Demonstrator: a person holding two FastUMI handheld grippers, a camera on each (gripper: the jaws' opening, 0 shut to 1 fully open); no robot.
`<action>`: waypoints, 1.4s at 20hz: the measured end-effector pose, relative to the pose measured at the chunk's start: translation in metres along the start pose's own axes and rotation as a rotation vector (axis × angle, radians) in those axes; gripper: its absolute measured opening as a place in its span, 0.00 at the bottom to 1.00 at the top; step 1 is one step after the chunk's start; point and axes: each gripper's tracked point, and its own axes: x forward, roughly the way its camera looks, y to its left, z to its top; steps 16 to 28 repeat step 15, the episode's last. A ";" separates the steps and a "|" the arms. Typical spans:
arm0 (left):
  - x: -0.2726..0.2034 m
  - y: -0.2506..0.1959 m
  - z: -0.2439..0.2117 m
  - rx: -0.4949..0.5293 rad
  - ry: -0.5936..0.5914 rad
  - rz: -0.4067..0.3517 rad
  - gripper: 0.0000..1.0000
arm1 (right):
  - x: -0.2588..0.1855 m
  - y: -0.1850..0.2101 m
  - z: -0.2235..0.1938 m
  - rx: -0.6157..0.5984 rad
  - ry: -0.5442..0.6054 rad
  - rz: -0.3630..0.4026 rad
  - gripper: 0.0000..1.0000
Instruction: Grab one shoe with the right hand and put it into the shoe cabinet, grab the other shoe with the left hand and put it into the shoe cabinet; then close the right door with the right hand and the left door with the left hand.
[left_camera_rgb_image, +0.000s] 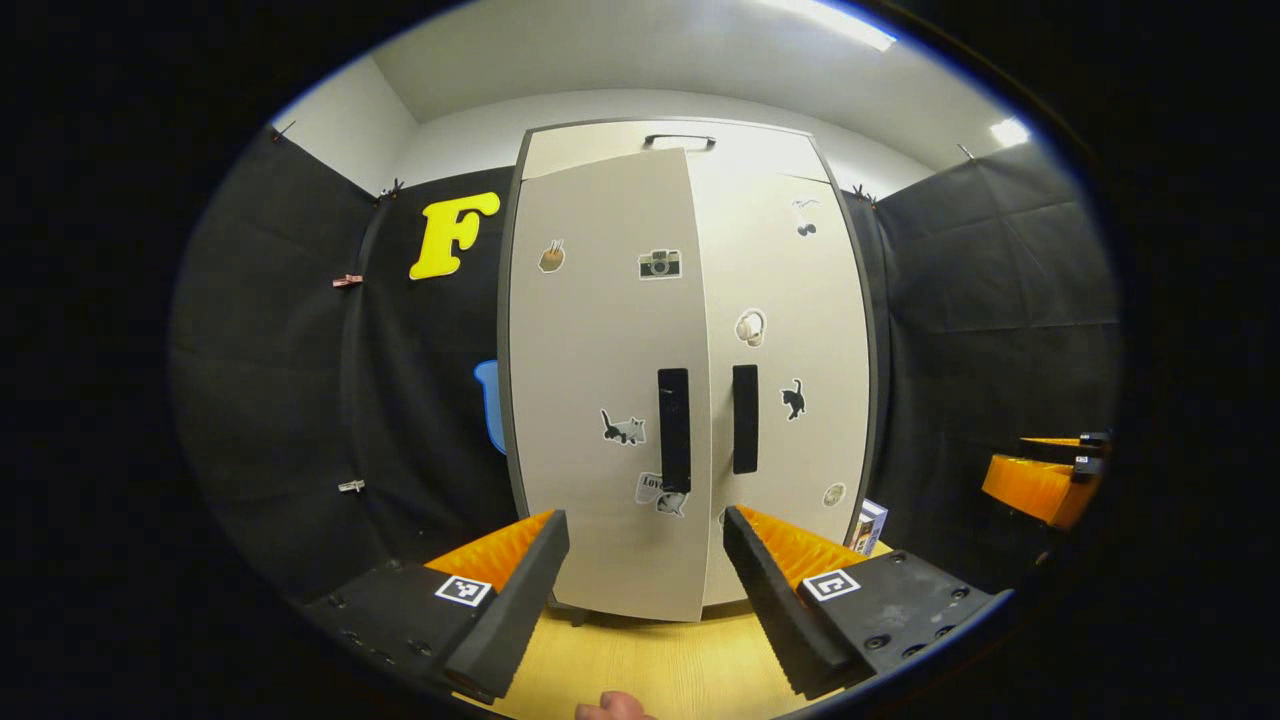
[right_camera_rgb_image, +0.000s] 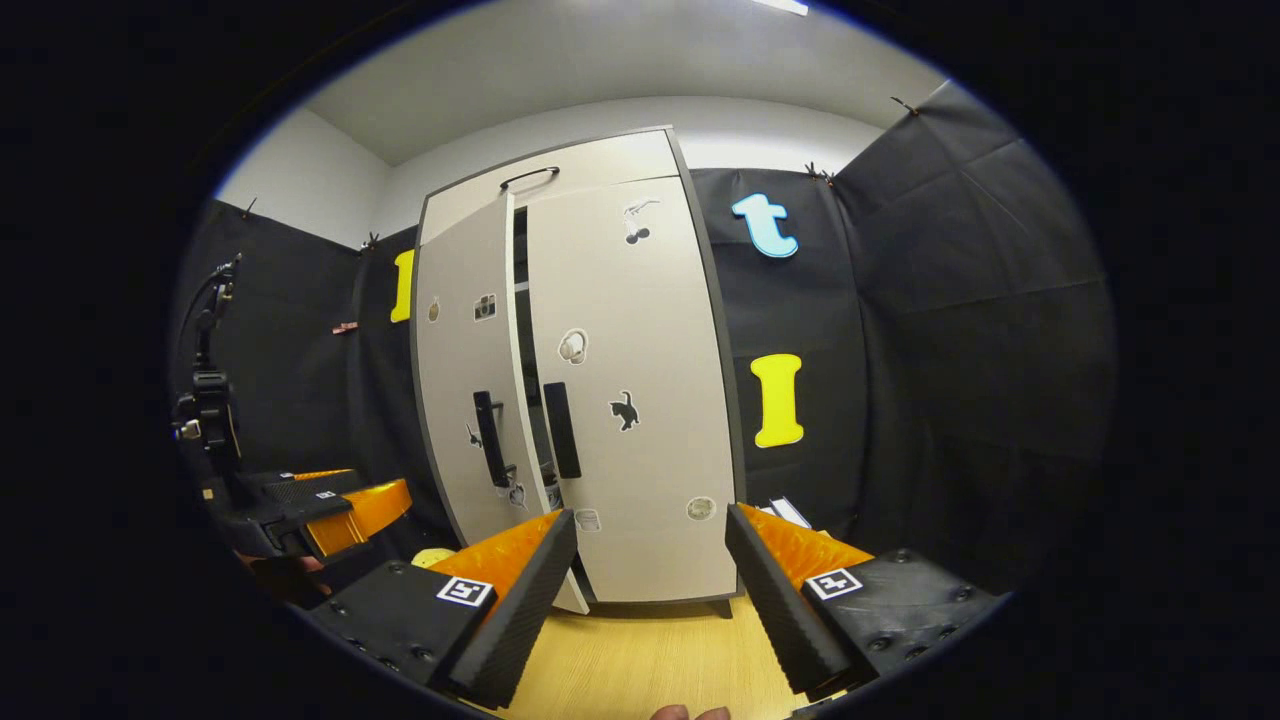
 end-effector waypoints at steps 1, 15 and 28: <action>-0.001 -0.002 0.002 -0.001 -0.005 -0.002 0.97 | -0.001 0.000 0.000 -0.002 -0.002 0.001 0.98; 0.003 -0.019 0.004 0.031 -0.005 -0.021 0.97 | 0.007 -0.012 0.004 -0.139 -0.025 -0.016 0.98; 0.003 -0.019 0.004 0.031 -0.005 -0.021 0.97 | 0.007 -0.012 0.004 -0.139 -0.025 -0.016 0.98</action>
